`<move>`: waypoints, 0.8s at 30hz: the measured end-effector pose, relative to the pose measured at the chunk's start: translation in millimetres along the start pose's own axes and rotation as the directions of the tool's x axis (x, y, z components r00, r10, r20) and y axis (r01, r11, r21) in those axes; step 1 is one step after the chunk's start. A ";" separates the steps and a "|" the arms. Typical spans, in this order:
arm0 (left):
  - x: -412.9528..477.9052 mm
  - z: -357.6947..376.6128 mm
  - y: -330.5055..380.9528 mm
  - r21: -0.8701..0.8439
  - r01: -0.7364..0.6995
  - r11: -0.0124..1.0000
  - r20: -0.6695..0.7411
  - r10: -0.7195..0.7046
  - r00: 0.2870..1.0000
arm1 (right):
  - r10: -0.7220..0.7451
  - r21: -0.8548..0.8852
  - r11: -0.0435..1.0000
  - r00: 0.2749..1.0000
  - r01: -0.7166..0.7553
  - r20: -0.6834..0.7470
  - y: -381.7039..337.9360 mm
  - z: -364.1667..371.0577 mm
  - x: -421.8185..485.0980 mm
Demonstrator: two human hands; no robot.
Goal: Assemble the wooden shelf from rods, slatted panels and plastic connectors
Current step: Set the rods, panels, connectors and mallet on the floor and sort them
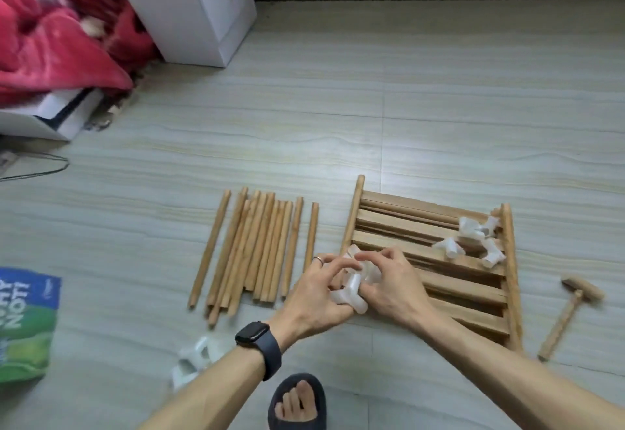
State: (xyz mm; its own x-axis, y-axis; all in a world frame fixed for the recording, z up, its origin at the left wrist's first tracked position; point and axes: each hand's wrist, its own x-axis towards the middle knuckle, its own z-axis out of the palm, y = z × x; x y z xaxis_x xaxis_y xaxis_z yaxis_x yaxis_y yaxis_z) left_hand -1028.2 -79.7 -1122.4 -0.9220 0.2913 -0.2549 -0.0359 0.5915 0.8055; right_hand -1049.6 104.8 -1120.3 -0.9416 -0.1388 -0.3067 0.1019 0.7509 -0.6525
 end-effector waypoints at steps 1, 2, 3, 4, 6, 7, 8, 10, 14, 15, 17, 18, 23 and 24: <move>-15.4 -10.3 -13.0 -0.078 0.071 0.994 -0.037 -0.074 0.997 | 0.003 -0.001 1.000 1.000 -0.003 0.024 -14.2 16.9 0.6; -30.6 -20.5 -26.6 -0.172 0.144 0.974 -0.065 -0.157 0.985 | 0.007 0.000 1.000 0.999 -0.007 0.045 -27.5 35.0 0.1; -45.6 -30.9 -40.2 -0.270 0.212 0.939 -0.085 -0.243 0.966 | 0.008 0.009 1.000 0.998 -0.009 0.069 -40.3 54.0 -1.1; -60.5 -41.6 -54.5 -0.346 0.267 0.899 -0.110 -0.321 0.941 | 0.008 0.025 1.000 0.995 -0.011 0.099 -52.3 73.2 -2.6; -89.1 -61.9 -85.0 -0.412 0.341 0.845 -0.182 -0.443 0.878 | 0.008 0.070 0.997 0.985 -0.020 0.173 -74.3 112.1 -7.2; -102.3 -70.1 -100.0 -0.418 0.378 0.826 -0.215 -0.494 0.842 | 0.009 0.095 0.995 0.978 -0.029 0.209 -82.8 130.8 -11.2; -114.3 -77.4 -115.0 -0.409 0.421 0.809 -0.249 -0.543 0.802 | 0.008 0.117 0.992 0.970 -0.038 0.243 -89.3 148.3 -16.0; -134.5 -88.5 -143.0 -0.371 0.509 0.777 -0.327 -0.622 0.711 | -0.004 0.131 0.991 0.952 -0.038 0.305 -98.0 178.7 -28.2; -157.5 -99.5 -179.6 -0.246 0.668 0.703 -0.401 -0.701 0.590 | 0.009 0.089 0.995 0.907 -0.051 0.422 -102.3 219.7 -50.5; -160.0 -99.4 -185.2 -0.237 0.701 0.672 -0.384 -0.728 0.568 | 0.013 0.081 0.995 0.896 -0.055 0.444 -102.5 226.3 -54.0; -160.6 -97.1 -191.2 -0.263 0.743 0.615 -0.328 -0.781 0.530 | 0.004 0.077 0.996 0.865 -0.049 0.501 -103.2 236.9 -58.7; -159.3 -94.8 -192.4 -0.273 0.756 0.595 -0.300 -0.799 0.520 | -0.013 0.077 0.996 0.845 -0.034 0.535 -103.7 241.1 -60.5; -154.0 -88.4 -188.3 -0.241 0.739 0.629 -0.280 -0.774 0.568 | -0.122 0.111 0.991 0.790 0.069 0.601 -110.4 245.2 -64.8; -153.6 -88.9 -187.4 -0.209 0.739 0.640 -0.278 -0.764 0.583 | -0.131 0.108 0.991 0.787 0.082 0.602 -110.7 242.7 -64.7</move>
State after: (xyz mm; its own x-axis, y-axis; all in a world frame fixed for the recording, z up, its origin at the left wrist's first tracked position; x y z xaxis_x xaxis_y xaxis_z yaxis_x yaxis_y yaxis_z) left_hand -914.1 -302.1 -1186.7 -0.6170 -0.4911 -0.6148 -0.7852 0.4367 0.4391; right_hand -922.1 -126.1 -1196.4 -0.5615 -0.5968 -0.5731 0.0581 0.6625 -0.7468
